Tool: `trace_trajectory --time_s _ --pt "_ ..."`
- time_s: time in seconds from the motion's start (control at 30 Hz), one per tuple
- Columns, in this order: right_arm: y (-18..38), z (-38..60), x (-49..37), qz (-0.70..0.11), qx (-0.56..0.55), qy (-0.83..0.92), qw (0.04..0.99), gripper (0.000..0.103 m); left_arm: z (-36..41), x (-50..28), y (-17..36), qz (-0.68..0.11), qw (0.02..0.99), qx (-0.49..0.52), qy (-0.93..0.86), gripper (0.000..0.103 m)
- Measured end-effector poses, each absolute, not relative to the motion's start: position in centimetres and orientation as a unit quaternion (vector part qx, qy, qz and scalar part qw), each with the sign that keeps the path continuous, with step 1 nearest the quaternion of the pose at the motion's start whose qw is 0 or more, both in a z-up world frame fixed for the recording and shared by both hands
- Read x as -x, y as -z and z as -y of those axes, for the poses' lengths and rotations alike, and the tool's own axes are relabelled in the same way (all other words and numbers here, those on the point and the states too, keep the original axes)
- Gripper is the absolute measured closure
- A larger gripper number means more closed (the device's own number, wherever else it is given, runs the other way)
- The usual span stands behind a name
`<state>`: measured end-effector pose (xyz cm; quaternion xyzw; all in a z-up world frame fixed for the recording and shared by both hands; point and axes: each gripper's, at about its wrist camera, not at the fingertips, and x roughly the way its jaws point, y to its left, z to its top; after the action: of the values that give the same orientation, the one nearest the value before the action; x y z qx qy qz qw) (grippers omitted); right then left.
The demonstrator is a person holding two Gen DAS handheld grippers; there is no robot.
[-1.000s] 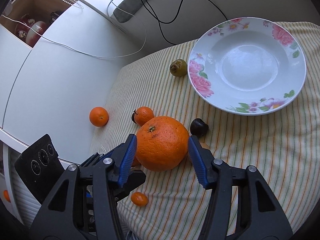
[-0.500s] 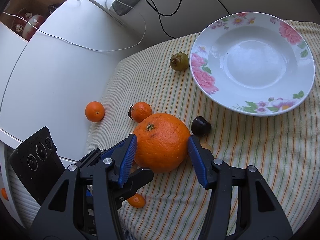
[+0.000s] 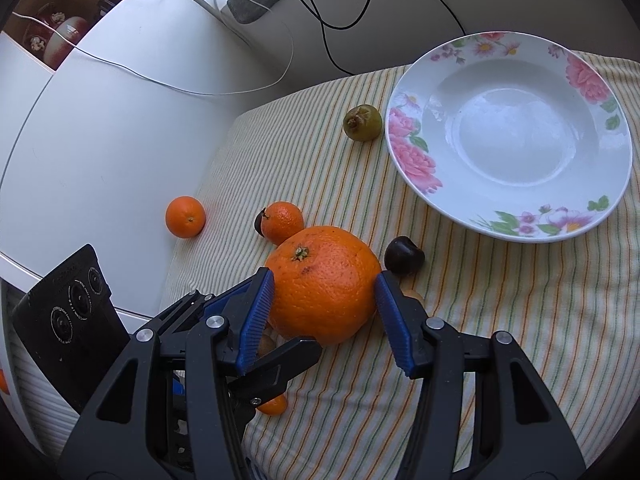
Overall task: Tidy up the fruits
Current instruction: 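Move the right gripper to the large orange and close on it, then carry the large orange with the right gripper onto the white plate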
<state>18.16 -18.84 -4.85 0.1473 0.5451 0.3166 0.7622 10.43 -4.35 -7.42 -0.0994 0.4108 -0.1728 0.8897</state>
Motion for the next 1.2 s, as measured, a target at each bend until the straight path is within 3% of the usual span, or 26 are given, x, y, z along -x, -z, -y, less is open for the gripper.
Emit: trace_trajectory --time_s 0.67,1.2 --pt "2.1 19.3 -17.2 -0.514 -0.147 -0.326 0.780 0.049 4.5 -10.7 4.6 -0.376 0.908 0.087 0.166 0.034" --pt "-0.1 23.7 -19.7 -0.484 -0.160 -0.294 0.808 0.049 8.8 -15.1 2.7 -0.357 0.911 0.056 0.198 0.034"
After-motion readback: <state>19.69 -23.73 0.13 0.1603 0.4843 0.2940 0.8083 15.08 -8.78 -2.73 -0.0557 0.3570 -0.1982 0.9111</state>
